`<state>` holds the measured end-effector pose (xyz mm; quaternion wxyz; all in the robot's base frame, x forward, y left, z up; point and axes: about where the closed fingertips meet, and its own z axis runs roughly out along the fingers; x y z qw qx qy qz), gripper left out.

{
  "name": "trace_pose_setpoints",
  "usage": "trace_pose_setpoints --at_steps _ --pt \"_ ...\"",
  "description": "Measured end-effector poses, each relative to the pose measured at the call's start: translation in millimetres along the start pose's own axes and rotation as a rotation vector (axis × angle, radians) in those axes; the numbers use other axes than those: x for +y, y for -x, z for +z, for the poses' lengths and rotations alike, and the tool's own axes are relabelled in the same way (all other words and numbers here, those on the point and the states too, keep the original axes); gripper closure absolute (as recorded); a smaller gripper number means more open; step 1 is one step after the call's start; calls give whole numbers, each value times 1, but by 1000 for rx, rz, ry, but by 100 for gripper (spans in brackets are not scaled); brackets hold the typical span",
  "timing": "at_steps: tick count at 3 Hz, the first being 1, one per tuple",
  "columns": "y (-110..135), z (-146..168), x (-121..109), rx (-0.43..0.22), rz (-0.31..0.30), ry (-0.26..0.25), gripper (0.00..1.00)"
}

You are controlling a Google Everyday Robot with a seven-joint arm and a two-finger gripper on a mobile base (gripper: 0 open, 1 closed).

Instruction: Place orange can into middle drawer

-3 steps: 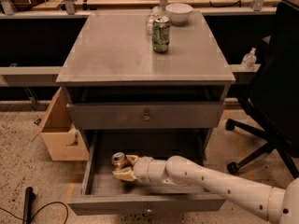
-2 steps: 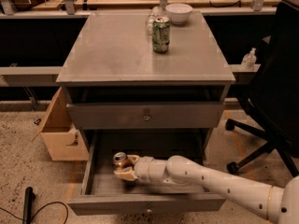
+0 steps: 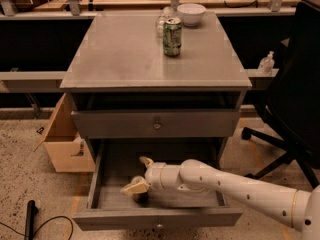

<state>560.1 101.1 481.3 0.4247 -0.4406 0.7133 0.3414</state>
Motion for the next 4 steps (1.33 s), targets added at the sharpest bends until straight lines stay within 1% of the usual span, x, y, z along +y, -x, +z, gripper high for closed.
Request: trace_pose_setpoints --at_steps 1,2,3,4 --pt "19 -18 1 3 -6 -14 0" --pt "37 -49 7 -8 9 -47 0" --pt "53 -93 21 -12 37 -80 17" --pt "74 -152 39 -13 75 -159 42"
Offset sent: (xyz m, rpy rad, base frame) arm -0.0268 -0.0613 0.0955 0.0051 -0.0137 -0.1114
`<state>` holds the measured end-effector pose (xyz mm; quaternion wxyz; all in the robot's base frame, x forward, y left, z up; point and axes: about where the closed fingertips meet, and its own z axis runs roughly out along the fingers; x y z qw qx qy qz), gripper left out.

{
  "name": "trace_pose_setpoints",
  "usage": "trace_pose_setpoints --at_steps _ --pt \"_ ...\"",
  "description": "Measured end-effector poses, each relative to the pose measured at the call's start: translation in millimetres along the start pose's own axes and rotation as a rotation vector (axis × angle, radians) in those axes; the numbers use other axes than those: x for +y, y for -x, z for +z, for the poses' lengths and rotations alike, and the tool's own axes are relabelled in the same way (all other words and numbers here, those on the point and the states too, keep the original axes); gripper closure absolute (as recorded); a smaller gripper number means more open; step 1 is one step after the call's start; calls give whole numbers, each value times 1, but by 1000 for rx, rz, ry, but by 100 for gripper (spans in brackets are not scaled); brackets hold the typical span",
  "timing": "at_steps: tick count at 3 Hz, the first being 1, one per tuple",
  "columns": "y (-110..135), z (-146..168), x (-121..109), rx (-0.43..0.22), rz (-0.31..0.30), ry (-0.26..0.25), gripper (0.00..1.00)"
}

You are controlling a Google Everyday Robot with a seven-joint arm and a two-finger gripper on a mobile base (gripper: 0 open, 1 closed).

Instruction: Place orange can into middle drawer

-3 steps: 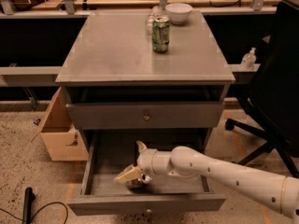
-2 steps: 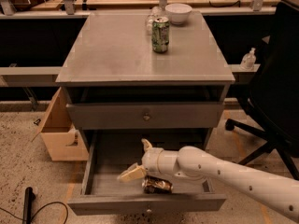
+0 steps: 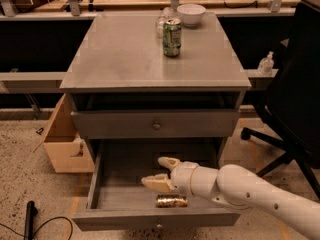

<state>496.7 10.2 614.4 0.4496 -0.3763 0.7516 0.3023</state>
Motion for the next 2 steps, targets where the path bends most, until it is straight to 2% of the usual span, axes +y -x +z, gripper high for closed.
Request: trace_pose_setpoints --at_steps 1,2 --pt "16 -61 4 14 0 -103 64" --pt "13 -107 -11 18 9 -203 69"
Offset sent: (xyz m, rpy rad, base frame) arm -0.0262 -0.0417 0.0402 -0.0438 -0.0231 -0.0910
